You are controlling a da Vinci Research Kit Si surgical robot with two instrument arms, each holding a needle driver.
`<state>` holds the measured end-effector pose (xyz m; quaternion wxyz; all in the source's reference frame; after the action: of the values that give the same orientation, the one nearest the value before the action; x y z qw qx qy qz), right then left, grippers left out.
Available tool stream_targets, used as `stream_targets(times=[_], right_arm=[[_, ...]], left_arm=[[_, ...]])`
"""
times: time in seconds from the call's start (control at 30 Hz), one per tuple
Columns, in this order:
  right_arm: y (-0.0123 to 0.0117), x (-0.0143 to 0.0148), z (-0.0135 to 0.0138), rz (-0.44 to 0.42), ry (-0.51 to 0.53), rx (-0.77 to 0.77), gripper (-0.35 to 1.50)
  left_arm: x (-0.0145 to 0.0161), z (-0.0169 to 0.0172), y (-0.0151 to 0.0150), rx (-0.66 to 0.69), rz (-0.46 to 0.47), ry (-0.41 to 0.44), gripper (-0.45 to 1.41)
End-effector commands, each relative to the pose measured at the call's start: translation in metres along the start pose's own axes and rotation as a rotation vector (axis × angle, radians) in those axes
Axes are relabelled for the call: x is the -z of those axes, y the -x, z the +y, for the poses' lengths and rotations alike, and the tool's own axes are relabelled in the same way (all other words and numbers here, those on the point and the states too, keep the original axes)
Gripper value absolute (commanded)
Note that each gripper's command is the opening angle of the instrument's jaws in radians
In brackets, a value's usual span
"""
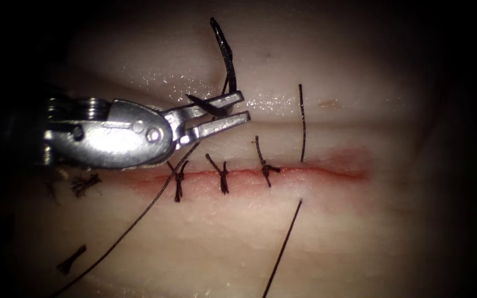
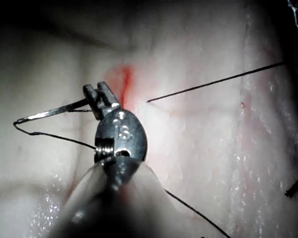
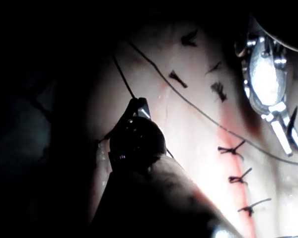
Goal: Wound Closure
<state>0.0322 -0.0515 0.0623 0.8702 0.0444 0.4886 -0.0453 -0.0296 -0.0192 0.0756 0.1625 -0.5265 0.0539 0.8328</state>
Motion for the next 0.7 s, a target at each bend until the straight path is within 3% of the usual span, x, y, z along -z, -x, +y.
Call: stream_targets(times=[0.03, 0.2, 0.23, 0.3, 0.33, 0.5, 0.7], right_arm=[[-0.0017, -0.0012, -0.0003, 0.010, -0.003, 0.012, -0.35], [-0.0004, -0.0013, 0.0012, 0.001, 0.011, 0.005, -0.28], [0.0005, -0.0015, 0.0017, -0.013, 0.030, 0.006, 0.39], [0.0017, -0.0018, 0.0023, -0.045, 0.084, -0.042, 1.40], [0.0026, -0.0017, 0.0025, -0.045, 0.119, -0.081, 1.48], [0.0050, -0.0001, 0.0024, -0.044, 0.125, -0.100, 1.48], [0.0086, 0.0046, 0.0039, -0.115, 0.125, -0.152, 1.48]], left_arm=[[-0.0007, 0.0004, 0.0003, 0.001, 0.001, 0.002, -0.45], [-0.0006, 0.0005, 0.0003, 0.000, -0.001, 0.004, -0.45], [-0.0006, 0.0005, 0.0003, 0.000, -0.001, 0.008, -0.45], [-0.0006, 0.0005, 0.0003, -0.001, 0.000, 0.012, -0.45], [-0.0006, 0.0005, 0.0003, -0.001, 0.000, 0.012, -0.45], [-0.0006, 0.0005, 0.0003, -0.001, 0.000, 0.012, -0.45], [-0.0006, 0.0005, 0.0004, -0.001, 0.001, 0.013, -0.45]])
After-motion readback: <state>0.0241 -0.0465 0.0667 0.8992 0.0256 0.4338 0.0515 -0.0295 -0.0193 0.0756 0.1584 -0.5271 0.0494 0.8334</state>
